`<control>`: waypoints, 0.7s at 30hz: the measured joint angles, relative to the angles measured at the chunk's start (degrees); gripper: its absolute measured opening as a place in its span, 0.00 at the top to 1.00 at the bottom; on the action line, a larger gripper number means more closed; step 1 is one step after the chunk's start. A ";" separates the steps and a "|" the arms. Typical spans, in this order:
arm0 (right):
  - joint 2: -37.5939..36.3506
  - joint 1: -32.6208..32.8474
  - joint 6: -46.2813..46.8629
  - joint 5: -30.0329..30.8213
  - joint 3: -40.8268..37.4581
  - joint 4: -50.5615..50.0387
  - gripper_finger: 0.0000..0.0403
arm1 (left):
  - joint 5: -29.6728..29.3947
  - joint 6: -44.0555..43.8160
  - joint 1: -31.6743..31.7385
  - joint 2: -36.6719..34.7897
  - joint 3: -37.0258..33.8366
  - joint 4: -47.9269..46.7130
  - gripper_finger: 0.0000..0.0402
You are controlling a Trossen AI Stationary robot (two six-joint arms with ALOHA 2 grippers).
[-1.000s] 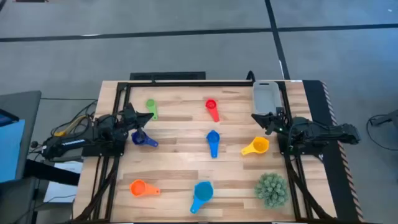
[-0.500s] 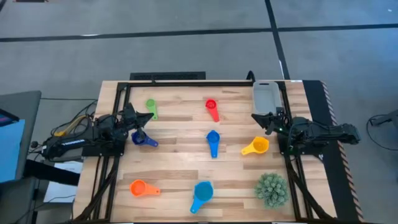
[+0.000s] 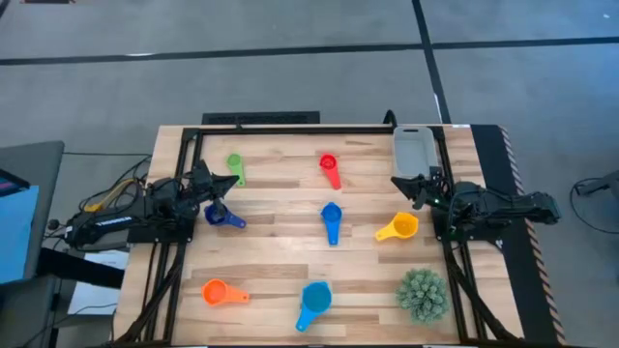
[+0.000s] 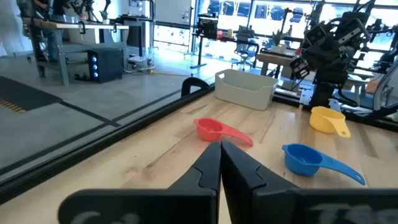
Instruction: Nest measuring cups in basket
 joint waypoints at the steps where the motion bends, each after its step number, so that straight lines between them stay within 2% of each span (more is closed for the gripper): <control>1: -0.01 0.01 0.00 0.00 0.01 -0.01 0.88 | 0.01 -0.01 0.00 -0.02 -0.02 0.02 1.00; 21: -0.01 0.02 -0.02 -0.01 0.01 0.01 0.88 | 0.12 -0.91 0.00 0.00 -0.02 0.02 1.00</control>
